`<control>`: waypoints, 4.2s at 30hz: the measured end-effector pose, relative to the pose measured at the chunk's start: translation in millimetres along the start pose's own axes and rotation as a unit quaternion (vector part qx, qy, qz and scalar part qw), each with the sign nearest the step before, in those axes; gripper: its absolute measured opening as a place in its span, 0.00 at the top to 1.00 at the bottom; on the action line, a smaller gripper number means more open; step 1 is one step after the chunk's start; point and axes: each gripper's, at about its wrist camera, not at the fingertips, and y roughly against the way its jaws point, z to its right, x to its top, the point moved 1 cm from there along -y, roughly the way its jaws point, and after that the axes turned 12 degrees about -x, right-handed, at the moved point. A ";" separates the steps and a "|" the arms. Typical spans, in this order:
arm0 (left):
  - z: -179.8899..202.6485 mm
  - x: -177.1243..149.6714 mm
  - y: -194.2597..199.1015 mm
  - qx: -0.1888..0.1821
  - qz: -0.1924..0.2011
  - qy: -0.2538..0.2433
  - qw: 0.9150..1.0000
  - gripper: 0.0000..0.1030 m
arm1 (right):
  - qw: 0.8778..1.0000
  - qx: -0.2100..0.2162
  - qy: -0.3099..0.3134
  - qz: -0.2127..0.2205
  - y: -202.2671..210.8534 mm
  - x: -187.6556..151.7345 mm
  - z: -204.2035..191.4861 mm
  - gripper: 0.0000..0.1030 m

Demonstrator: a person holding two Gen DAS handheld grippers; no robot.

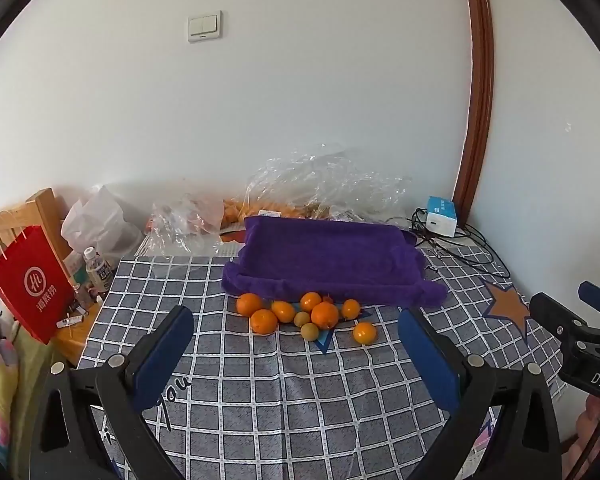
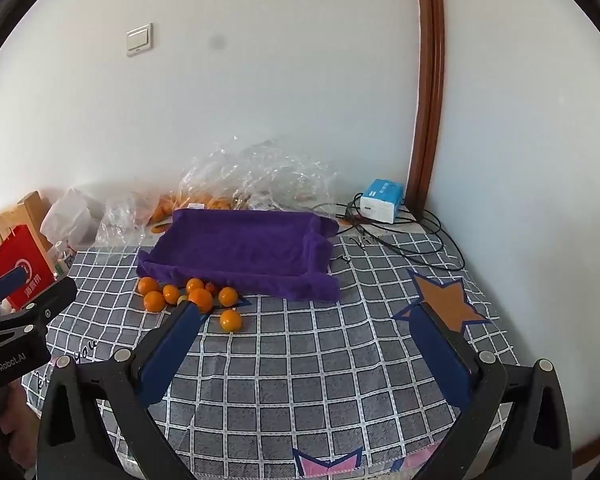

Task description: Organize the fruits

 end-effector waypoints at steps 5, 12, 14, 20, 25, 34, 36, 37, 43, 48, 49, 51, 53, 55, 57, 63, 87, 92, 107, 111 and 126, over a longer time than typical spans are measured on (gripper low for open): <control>-0.3 -0.4 -3.0 0.002 -0.004 0.006 1.000 0.00 | 1.000 0.000 -0.001 -0.004 -5.6 -3.1 -1.5 0.00; -3.3 -1.8 -0.4 0.003 -0.002 0.008 1.000 0.00 | 1.000 0.002 0.001 -0.001 -3.0 -5.2 -4.4 0.00; -4.5 -1.5 0.9 0.004 0.000 0.009 1.000 0.00 | 1.000 0.003 0.001 0.000 -2.2 -5.5 -4.8 0.00; -6.7 -1.7 3.1 0.004 0.004 0.010 1.000 0.00 | 1.000 0.004 0.001 0.001 0.2 -4.1 -6.6 0.00; -5.6 -3.6 4.8 0.005 0.006 0.009 1.000 0.00 | 1.000 0.005 0.001 0.005 2.9 -3.7 -7.5 0.00; -10.3 -4.1 7.7 0.006 0.008 0.014 1.000 0.00 | 1.000 0.007 0.001 0.004 4.1 -1.7 -10.0 0.00; -11.4 -4.1 9.0 0.008 0.009 0.013 1.000 0.00 | 1.000 0.006 0.002 0.006 5.1 -1.5 -10.8 0.00; -11.9 -3.8 9.1 0.007 0.008 0.014 1.000 0.00 | 1.000 0.006 0.002 0.006 5.4 -1.5 -10.8 0.00; -12.4 -3.0 9.7 0.004 0.010 0.015 1.000 0.00 | 1.000 0.006 0.001 0.008 8.3 -1.3 -12.0 0.00; -10.0 -4.0 10.9 0.004 0.011 0.013 1.000 0.00 | 1.000 0.005 0.000 0.009 9.8 -1.5 -11.2 0.00; -10.0 -3.9 10.7 0.003 0.010 0.014 1.000 0.00 | 1.000 0.005 0.000 0.008 9.7 -1.5 -11.2 0.00; -9.5 -3.6 10.5 0.005 0.011 0.012 1.000 0.00 | 1.000 0.004 0.001 0.009 10.8 -2.0 -11.1 0.00; -8.9 -4.2 9.9 0.005 0.010 0.013 1.000 0.00 | 1.000 0.005 0.001 0.010 11.4 -2.4 -10.5 0.00; -9.9 -5.1 10.1 0.002 0.009 0.016 1.000 0.00 | 1.000 0.005 0.001 0.009 11.0 -2.7 -10.5 0.00; -9.6 -5.3 10.3 0.002 0.010 0.015 1.000 0.00 | 1.000 0.005 0.002 0.009 11.1 -2.5 -11.7 0.00; -10.4 -4.8 10.0 0.003 0.010 0.014 1.000 0.00 | 1.000 0.007 0.000 0.008 10.0 -2.7 -12.9 0.00; -24.1 -12.2 -8.7 0.004 -0.005 0.030 1.000 0.00 | 1.000 0.007 0.011 0.008 -3.0 -7.7 -22.7 0.00; -35.4 -20.8 -30.4 0.012 -0.025 0.040 0.999 0.00 | 1.000 0.007 0.027 -0.005 -25.7 -16.0 -33.2 0.00; -89.7 -68.7 -113.8 0.042 -0.092 0.058 0.993 0.06 | 0.995 0.011 0.076 -0.062 -125.9 -65.1 -73.0 0.01; -107.7 -80.8 -131.7 0.053 -0.109 0.068 0.990 0.21 | 0.992 0.034 0.078 -0.093 -153.8 -73.4 -90.0 0.12; -137.1 -92.5 -166.3 0.003 -0.125 0.098 0.987 0.29 | 0.987 0.097 0.067 -0.110 -205.8 -70.1 -129.5 0.39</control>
